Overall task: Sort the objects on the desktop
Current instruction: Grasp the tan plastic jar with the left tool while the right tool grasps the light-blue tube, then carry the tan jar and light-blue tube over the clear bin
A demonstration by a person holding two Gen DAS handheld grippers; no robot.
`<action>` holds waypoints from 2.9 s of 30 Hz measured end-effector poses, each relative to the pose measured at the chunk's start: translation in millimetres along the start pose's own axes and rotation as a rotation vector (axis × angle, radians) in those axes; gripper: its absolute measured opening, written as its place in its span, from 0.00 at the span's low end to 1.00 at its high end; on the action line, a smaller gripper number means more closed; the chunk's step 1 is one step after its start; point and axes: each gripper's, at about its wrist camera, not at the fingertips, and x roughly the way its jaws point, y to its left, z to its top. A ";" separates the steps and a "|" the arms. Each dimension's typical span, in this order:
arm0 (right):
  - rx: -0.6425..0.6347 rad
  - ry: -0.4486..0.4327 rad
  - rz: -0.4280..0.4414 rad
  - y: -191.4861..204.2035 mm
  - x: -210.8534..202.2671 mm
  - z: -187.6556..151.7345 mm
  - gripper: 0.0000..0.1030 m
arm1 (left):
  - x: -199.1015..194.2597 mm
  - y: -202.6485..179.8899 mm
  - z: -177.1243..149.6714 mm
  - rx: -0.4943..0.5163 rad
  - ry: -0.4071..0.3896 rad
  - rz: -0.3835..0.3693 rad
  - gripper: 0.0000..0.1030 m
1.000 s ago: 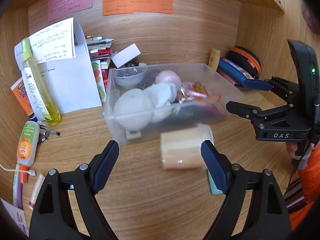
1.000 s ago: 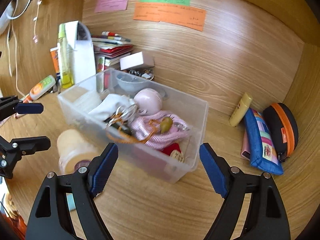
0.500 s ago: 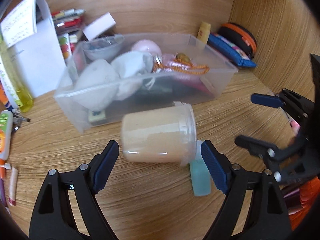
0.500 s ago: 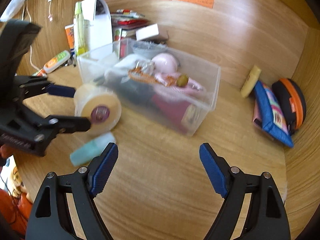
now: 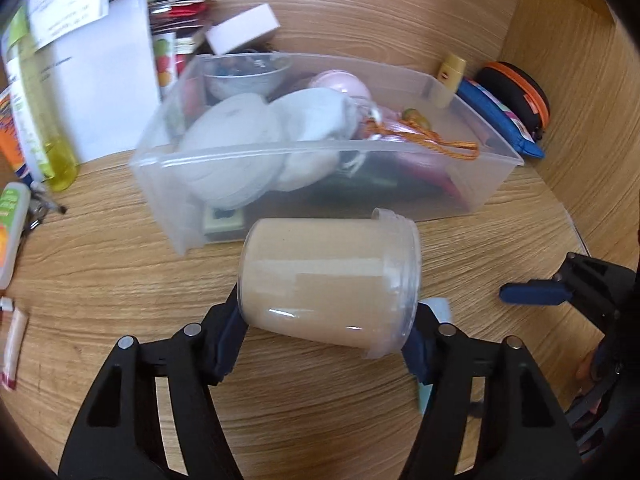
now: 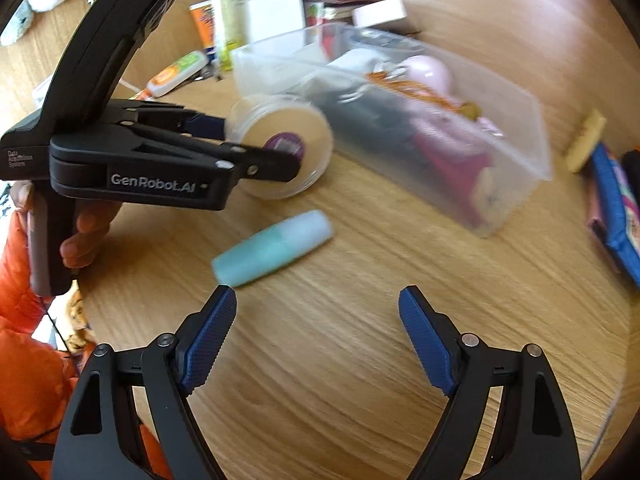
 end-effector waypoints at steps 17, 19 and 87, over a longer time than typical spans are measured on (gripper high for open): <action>0.004 0.002 -0.025 -5.3 24.2 27.3 0.69 | -15.0 33.5 -14.9 -0.064 -0.037 0.068 0.64; 0.035 -0.012 -0.010 -6.9 21.7 25.3 0.69 | -14.0 31.9 -13.6 -0.057 -0.034 0.071 0.63; 0.234 -0.242 -0.317 -90.0 25.9 118.9 0.70 | 22.5 15.1 121.5 -0.040 -0.127 0.019 0.63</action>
